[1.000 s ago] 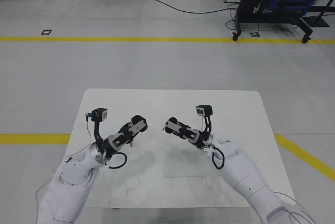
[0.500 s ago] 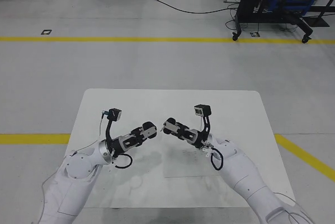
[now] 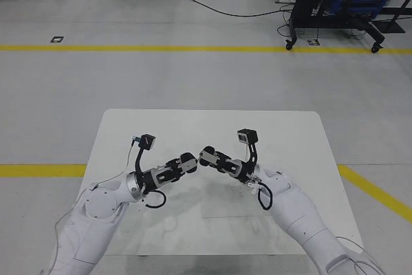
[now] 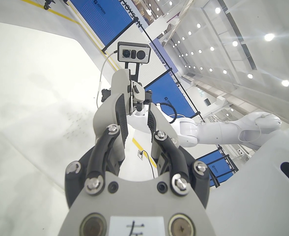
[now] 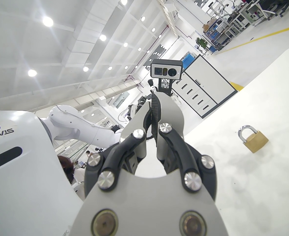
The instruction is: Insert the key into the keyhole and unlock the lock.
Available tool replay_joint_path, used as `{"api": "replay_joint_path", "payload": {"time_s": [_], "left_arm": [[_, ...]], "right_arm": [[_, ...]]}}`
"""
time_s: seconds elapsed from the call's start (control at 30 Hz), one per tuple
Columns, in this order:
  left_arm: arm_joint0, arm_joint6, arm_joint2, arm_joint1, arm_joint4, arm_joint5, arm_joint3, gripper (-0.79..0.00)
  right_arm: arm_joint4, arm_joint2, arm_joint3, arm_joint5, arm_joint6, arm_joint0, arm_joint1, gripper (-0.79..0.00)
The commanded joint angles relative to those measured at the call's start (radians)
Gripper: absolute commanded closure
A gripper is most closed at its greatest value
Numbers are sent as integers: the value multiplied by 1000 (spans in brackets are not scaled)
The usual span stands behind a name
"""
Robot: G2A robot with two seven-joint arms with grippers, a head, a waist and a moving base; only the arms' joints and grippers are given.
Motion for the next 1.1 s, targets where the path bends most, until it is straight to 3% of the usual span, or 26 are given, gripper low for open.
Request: {"api": "replay_joint_path", "payload": {"time_s": [0.0,0.17,0.3,1.0,1.03,1.07], "left_arm": [[-1,-2,1,1,1,3,1,-166],[-4,-4,4,2,13,9,0,-142],[-5,-3,5,4,27,16,-1,0],[10,42,-24,14,83,22,-22,0],[11,43,-25,15,85,21,-23,-58],[12,43,-25,15,87,20,-25,-206]], "right_arm": [[-3,0,0,0,0,0,-1,0],[-8,1,2,0,0,0,-2,0],[-13,1,5,0,0,1,-3,0],[-39,17,-3,0,0,-13,-3,0],[-39,17,-4,0,0,-14,-3,0],[-40,18,-4,0,0,-15,-3,0]]}}
